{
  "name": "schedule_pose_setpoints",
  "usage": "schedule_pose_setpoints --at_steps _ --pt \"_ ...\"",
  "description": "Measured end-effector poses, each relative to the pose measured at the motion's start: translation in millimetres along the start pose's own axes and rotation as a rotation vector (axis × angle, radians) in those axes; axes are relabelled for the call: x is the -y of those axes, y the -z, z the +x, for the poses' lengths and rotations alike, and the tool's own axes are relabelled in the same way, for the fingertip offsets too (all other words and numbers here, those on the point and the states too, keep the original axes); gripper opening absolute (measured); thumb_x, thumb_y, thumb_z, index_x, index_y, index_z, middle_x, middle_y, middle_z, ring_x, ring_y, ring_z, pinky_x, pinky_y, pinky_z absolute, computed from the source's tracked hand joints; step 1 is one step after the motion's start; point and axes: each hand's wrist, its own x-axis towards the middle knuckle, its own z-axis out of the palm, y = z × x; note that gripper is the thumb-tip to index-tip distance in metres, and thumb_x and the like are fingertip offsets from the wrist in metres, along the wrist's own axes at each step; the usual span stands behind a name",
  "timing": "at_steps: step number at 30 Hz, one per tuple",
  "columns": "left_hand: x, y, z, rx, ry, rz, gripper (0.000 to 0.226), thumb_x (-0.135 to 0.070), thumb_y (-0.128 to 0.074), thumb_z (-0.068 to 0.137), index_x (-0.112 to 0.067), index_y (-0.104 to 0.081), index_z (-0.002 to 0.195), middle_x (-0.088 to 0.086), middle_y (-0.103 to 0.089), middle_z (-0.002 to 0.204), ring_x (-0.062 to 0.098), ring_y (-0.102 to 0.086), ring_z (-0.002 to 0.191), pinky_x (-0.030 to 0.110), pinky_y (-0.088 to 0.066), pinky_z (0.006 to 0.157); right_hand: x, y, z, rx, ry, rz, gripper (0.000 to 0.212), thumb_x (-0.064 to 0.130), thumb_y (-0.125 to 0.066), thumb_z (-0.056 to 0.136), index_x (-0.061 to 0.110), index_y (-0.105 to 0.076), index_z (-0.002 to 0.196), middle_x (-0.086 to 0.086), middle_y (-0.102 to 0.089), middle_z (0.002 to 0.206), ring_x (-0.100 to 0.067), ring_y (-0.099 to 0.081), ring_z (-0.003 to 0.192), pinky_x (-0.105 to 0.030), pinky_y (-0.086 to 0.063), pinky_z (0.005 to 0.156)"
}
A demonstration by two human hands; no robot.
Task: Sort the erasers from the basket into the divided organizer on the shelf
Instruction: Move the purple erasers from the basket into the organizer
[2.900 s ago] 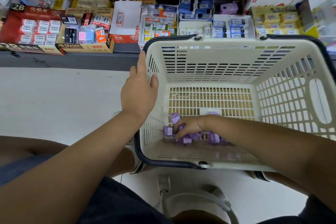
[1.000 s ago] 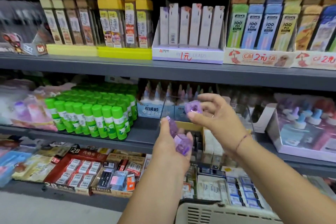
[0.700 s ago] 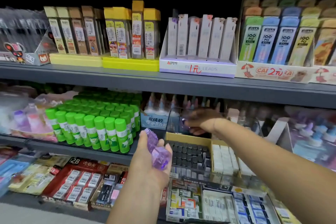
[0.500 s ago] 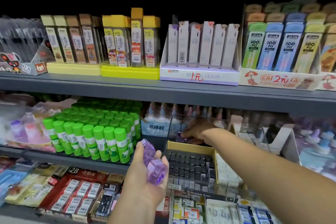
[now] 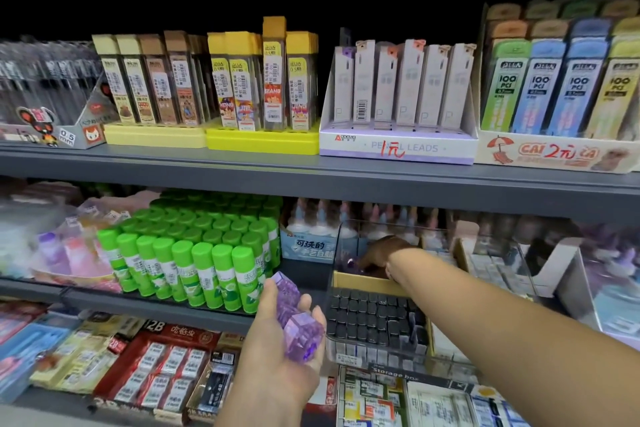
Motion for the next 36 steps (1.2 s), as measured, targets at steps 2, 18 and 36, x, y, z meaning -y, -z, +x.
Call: schedule_pose_setpoints --at_steps 2,18,36 --pt "0.1 0.1 -0.5 0.002 -0.004 -0.002 0.037 -0.046 -0.063 0.085 -0.01 -0.063 0.09 0.004 -0.063 0.079 0.015 -0.058 0.065 0.024 -0.055 0.056 -3.4 -0.3 2.3 0.077 0.005 0.12 0.037 0.023 -0.058 0.093 0.001 -0.056 0.123 -0.012 -0.054 0.13 -0.02 -0.05 0.106 -0.029 -0.043 0.092" --pt "1.5 -3.1 -5.5 -0.016 0.003 -0.02 0.035 -0.043 -0.065 0.085 -0.009 -0.064 0.09 0.005 -0.064 0.079 0.016 -0.058 0.065 0.026 -0.051 0.061 -6.3 9.6 -11.4 0.258 -0.12 1.1 0.026 0.019 -0.048 0.099 0.001 -0.049 0.117 -0.02 -0.055 0.086 -0.032 -0.054 0.07 -0.037 -0.056 0.056" --pt "7.4 -12.0 -13.2 0.233 0.191 0.143 0.038 -0.044 -0.07 0.078 -0.008 -0.07 0.09 0.007 -0.059 0.066 0.013 -0.049 0.048 0.019 -0.047 0.041 -1.1 26.7 -81.1 0.157 0.598 0.594 0.017 0.024 -0.067 0.086 0.027 -0.066 0.102 0.007 -0.068 0.105 -0.006 -0.061 0.1 -0.027 -0.049 0.093"
